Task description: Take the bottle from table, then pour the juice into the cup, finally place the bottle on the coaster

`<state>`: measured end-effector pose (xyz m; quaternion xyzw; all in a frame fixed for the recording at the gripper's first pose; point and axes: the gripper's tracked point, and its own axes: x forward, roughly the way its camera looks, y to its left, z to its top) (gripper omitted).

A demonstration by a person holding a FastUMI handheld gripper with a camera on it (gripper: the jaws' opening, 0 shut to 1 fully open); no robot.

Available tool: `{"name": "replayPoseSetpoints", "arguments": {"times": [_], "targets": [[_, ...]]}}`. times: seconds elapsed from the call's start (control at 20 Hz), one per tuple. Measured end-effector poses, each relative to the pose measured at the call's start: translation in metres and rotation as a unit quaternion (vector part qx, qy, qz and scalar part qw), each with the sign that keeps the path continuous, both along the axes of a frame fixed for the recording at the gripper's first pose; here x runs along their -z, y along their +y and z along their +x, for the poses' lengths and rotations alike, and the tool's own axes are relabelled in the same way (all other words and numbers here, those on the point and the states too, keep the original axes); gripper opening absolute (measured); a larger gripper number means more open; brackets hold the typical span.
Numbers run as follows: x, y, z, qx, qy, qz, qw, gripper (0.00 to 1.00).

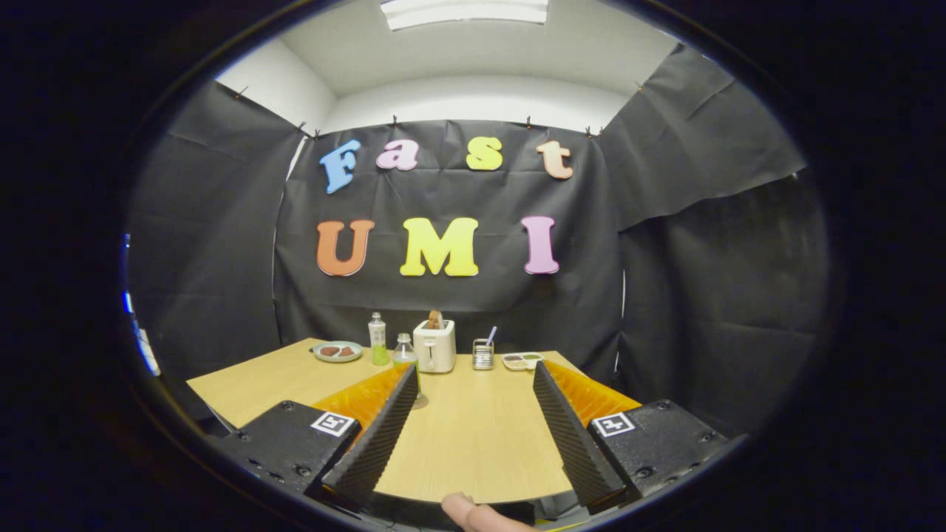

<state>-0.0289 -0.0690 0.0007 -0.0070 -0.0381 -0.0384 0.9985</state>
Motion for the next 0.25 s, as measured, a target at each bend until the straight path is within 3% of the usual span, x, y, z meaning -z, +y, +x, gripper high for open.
{"name": "replayPoseSetpoints", "arguments": {"times": [0.25], "targets": [[0.0052, -0.0014, 0.0020, 0.001, 0.007, -0.001, 1.000, 1.00]]}}
